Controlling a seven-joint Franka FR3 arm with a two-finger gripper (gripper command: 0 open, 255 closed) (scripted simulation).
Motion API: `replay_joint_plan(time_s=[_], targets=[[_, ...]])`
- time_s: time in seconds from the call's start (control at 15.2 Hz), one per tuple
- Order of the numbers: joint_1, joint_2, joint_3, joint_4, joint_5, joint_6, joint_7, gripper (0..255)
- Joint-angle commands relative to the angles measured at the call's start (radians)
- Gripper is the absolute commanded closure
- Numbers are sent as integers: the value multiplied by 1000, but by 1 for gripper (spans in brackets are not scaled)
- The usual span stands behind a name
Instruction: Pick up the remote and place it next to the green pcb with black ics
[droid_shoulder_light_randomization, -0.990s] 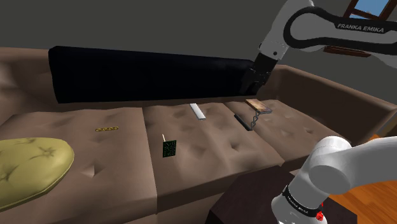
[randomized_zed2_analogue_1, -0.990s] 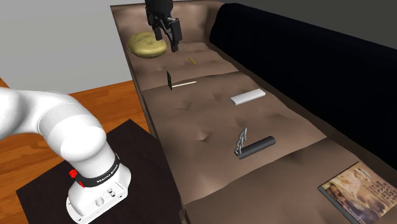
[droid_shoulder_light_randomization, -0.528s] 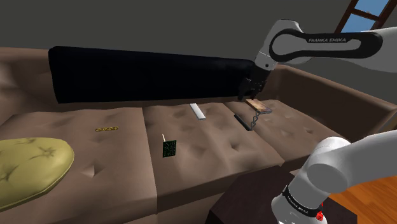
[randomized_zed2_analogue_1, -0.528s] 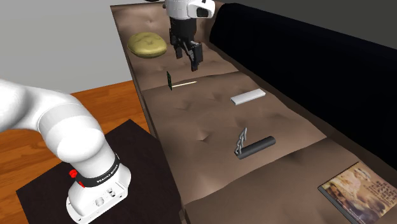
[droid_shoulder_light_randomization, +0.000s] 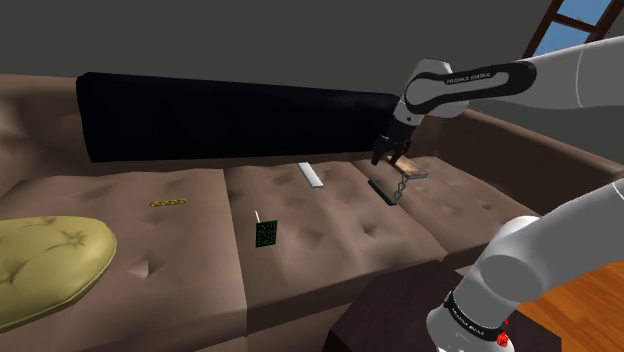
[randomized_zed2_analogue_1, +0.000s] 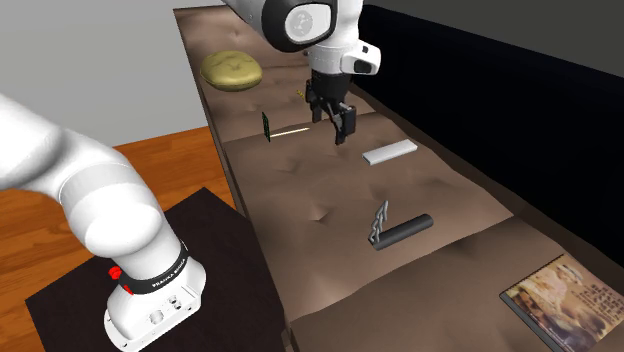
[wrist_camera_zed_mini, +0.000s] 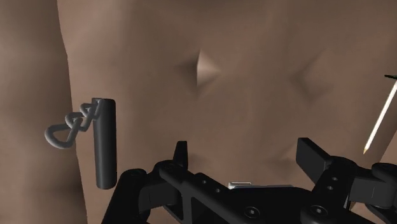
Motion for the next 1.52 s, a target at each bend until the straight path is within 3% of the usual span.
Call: replay_joint_plan(time_s=[0.0, 0.4, 0.79, 1.32, 1.45], targets=[[-10, 54, -28, -1, 2, 47, -22, 0], [-32, 243, -109, 49, 43, 158, -106, 0], [-61, 454, -171, 134, 140, 242, -216, 0], [-161, 746, -182, 302, 306, 296, -361, 0], [-170, 769, -176, 309, 320, 307, -371, 0]])
